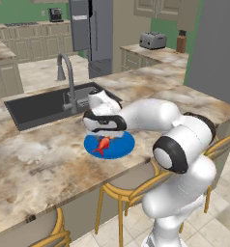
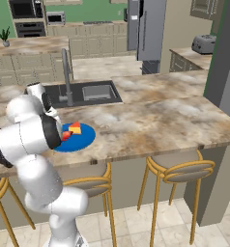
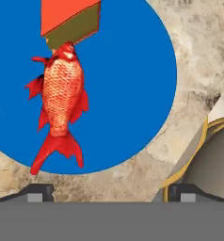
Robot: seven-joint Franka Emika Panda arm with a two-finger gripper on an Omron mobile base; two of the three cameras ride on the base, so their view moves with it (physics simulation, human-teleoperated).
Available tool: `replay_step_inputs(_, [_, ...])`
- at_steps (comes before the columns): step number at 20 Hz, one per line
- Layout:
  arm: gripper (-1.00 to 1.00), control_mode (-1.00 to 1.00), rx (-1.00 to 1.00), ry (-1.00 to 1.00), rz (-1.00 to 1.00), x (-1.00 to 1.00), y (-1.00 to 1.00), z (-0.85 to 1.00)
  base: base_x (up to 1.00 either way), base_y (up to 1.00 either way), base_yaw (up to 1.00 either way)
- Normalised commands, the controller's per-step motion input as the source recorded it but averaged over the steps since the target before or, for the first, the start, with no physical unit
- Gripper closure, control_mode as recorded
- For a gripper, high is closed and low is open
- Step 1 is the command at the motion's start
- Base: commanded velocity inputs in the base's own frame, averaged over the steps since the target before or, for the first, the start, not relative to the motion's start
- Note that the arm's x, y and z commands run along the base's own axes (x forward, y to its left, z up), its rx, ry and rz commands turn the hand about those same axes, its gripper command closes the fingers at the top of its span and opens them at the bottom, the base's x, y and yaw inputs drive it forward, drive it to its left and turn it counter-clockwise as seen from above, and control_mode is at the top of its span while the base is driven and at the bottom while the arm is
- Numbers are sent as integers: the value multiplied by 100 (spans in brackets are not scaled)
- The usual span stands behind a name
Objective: Take the cheese, fish, and corn from the fridge and place them on the plate on the dining counter to create an appetizer plate.
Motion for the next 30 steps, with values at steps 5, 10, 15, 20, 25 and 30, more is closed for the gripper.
replay_step_inputs(5, [-100, -100, 3, -11, 0, -100, -46, 88, 0, 0, 0])
replay_step_inputs(10, [-100, -100, 3, -13, 0, -96, -62, 46, 0, 0, 0])
replay_step_inputs(15, [-100, -100, 0, -22, 1, -96, -52, 38, 0, 0, 0])
replay_step_inputs(20, [-100, -100, 1, -17, 7, -74, -50, 31, 0, 0, 0])
replay_step_inputs(25, [-100, -100, 0, -3, 1, -14, -9, 12, 0, 0, 0])
replay_step_inputs(30, [-100, 100, 0, 0, 0, -5, 0, 0, -48, 13, 0])
